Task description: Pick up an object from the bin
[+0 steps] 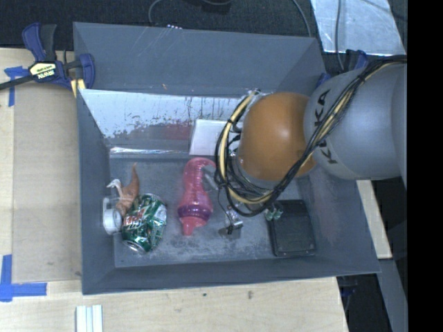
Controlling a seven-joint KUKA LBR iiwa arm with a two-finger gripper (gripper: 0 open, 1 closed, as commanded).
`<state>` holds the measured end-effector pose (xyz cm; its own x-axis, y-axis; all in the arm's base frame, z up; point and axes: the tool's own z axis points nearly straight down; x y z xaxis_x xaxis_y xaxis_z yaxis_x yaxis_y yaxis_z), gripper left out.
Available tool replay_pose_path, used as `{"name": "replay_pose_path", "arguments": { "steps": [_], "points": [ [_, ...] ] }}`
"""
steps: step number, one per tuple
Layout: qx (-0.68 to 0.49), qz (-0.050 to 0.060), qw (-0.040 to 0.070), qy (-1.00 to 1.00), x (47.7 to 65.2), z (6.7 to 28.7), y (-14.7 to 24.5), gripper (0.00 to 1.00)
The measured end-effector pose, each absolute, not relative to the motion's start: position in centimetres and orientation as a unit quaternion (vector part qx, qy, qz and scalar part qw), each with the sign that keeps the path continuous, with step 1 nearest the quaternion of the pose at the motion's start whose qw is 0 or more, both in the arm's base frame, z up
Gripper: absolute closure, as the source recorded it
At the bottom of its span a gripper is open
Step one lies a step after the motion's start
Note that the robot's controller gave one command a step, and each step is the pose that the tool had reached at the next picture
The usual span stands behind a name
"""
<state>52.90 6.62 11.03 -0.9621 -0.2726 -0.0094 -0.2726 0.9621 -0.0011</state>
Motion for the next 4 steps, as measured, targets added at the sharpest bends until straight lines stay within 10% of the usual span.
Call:
{"name": "replay_pose_path", "arguments": {
  "steps": [2,4],
  "points": [
    [-0.107,0.000,0.004,0.994,55.7,11.7,9.3,0.00],
    [-0.160,-0.001,0.005,0.987,54.5,12.0,11.4,0.00]
  ]
}}
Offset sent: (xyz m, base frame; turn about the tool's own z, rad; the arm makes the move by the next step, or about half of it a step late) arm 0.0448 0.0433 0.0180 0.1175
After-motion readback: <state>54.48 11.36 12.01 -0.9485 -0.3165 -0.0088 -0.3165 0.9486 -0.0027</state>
